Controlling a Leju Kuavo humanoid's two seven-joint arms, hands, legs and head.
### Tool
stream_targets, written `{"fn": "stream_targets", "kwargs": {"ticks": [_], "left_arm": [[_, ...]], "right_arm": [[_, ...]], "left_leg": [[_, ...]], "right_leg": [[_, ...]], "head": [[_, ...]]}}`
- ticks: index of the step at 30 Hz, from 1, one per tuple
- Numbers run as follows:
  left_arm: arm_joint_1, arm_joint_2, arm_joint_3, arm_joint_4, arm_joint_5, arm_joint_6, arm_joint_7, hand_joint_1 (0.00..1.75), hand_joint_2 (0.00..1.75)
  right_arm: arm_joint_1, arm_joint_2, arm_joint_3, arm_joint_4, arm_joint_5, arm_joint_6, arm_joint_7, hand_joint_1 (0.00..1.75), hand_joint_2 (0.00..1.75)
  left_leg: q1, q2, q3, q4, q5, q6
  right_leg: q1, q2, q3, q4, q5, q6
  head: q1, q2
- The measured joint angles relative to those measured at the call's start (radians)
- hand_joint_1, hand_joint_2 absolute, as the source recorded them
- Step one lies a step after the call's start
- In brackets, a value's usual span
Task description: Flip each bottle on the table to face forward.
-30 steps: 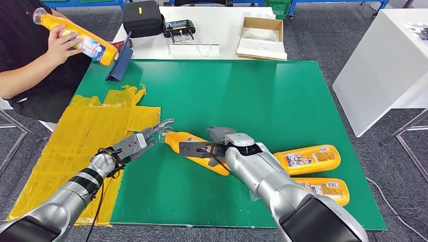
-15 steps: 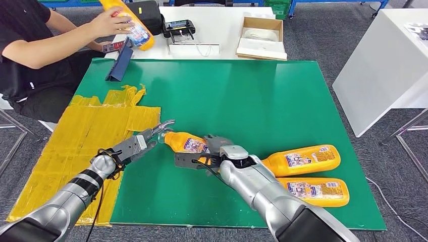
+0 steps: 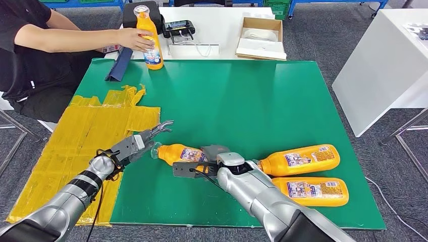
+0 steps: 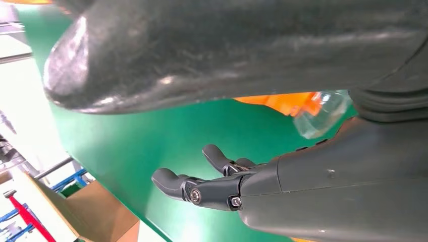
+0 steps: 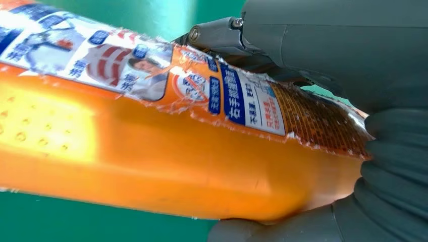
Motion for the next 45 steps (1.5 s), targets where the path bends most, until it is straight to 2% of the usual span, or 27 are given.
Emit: {"fn": "stream_targets", "kwargs": {"ticks": [10, 12, 14, 16, 18, 20, 23, 26, 30, 34, 40, 42, 45], "left_arm": [[0.015, -0.015, 0.042, -0.015, 0.032, -0.029, 0.0, 0.0, 0.0], [0.016, -0.03, 0.067, -0.018, 0.055, -0.049, 0.0, 0.0, 0.0], [0.017, -0.057, 0.119, -0.018, 0.092, -0.076, 0.0, 0.0, 0.0], [0.017, -0.094, 0.189, -0.019, 0.137, -0.101, 0.002, 0.0, 0.87], [0.023, -0.141, 0.267, -0.045, 0.185, -0.117, 0.014, 0.0, 1.75], [0.046, -0.19, 0.347, -0.105, 0.231, -0.108, 0.058, 0.0, 1.75], [0.109, -0.259, 0.446, -0.214, 0.268, -0.032, 0.126, 0.0, 1.75], [0.164, -0.319, 0.506, -0.321, 0.289, 0.041, 0.15, 0.0, 1.75], [0.216, -0.363, 0.532, -0.408, 0.324, 0.059, 0.174, 0.0, 1.75], [0.253, -0.39, 0.533, -0.461, 0.336, 0.058, 0.178, 0.0, 1.75], [0.274, -0.406, 0.533, -0.495, 0.349, 0.046, 0.193, 0.0, 1.75], [0.279, -0.406, 0.529, -0.496, 0.373, 0.014, 0.213, 0.0, 1.75], [0.295, -0.406, 0.51, -0.496, 0.443, -0.089, 0.249, 0.0, 1.75]], "right_arm": [[0.0, 0.0, 0.016, 0.005, -0.014, -0.02, -0.003, 1.75, 1.75], [0.003, -0.001, 0.013, 0.009, -0.042, -0.069, -0.025, 1.75, 1.75], [0.014, -0.004, -0.008, 0.015, -0.099, -0.177, -0.109, 1.75, 1.75], [0.034, -0.013, -0.068, 0.017, -0.193, -0.295, -0.268, 1.75, 1.75], [0.069, -0.031, -0.164, 0.005, -0.292, -0.368, -0.433, 1.75, 1.75], [0.122, -0.054, -0.284, -0.038, -0.365, -0.395, -0.561, 1.75, 1.75], [0.21, -0.073, -0.466, -0.159, -0.411, -0.401, -0.686, 1.75, 1.75], [0.296, -0.079, -0.611, -0.292, -0.416, -0.403, -0.735, 1.75, 1.75], [0.391, -0.073, -0.733, -0.467, -0.415, -0.403, -0.774, 1.75, 1.75], [0.452, -0.063, -0.783, -0.594, -0.405, -0.396, -0.78, 1.75, 1.75], [0.484, -0.057, -0.802, -0.669, -0.39, -0.384, -0.779, 1.75, 1.75], [0.486, -0.053, -0.8, -0.673, -0.376, -0.377, -0.775, 1.75, 1.75], [0.486, -0.049, -0.782, -0.673, -0.325, -0.363, -0.756, 1.75, 1.75]], "left_leg": [[0.0, 0.0, 0.0, 0.0, 0.0, 0.0], [0.0, -0.001, 0.0, 0.0, 0.0, 0.0], [0.0, -0.001, 0.0, 0.0, 0.0, 0.0], [0.0, -0.002, -0.001, 0.0, 0.0, 0.0], [-0.001, -0.005, -0.001, 0.0, 0.0, 0.0], [-0.001, -0.007, -0.002, 0.0, 0.0, 0.0], [-0.002, -0.003, -0.003, 0.001, -0.001, 0.001], [-0.002, -0.005, -0.005, 0.001, -0.001, 0.001], [-0.002, -0.005, -0.007, 0.0, -0.001, 0.001], [-0.001, -0.004, -0.006, 0.0, -0.001, 0.001], [-0.001, -0.004, -0.006, 0.0, 0.0, 0.001], [-0.001, -0.004, -0.006, 0.0, 0.0, 0.001], [-0.002, -0.004, -0.007, 0.0, 0.0, 0.001]], "right_leg": [[0.0, 0.0, 0.0, 0.0, 0.0, 0.0], [0.0, 0.0, 0.0, 0.0, 0.0, 0.0], [0.0, 0.0, 0.0, 0.0, 0.0, 0.0], [0.0, -0.001, 0.0, 0.0, 0.0, 0.0], [-0.001, -0.003, 0.001, 0.0, 0.0, 0.0], [-0.001, -0.005, 0.001, -0.001, 0.0, 0.0], [-0.002, -0.001, -0.002, -0.001, 0.0, 0.0], [-0.002, -0.002, -0.004, -0.001, 0.0, 0.0], [-0.001, -0.002, -0.005, -0.001, 0.0, 0.0], [-0.001, -0.002, -0.005, -0.001, 0.0, 0.0], [-0.001, -0.002, -0.005, -0.001, 0.0, 0.0], [-0.001, -0.002, -0.005, -0.001, 0.0, 0.0], [-0.001, -0.002, -0.005, -0.001, 0.0, 0.0]], "head": [[0.0, 0.0], [0.0, 0.0], [0.0, 0.0], [0.0, 0.0], [0.0, 0.0], [0.0, 0.0], [0.0, 0.0], [0.0, 0.0], [0.0, 0.0], [0.0, 0.0], [0.0, 0.0], [0.0, 0.0], [0.0, 0.0]]}}
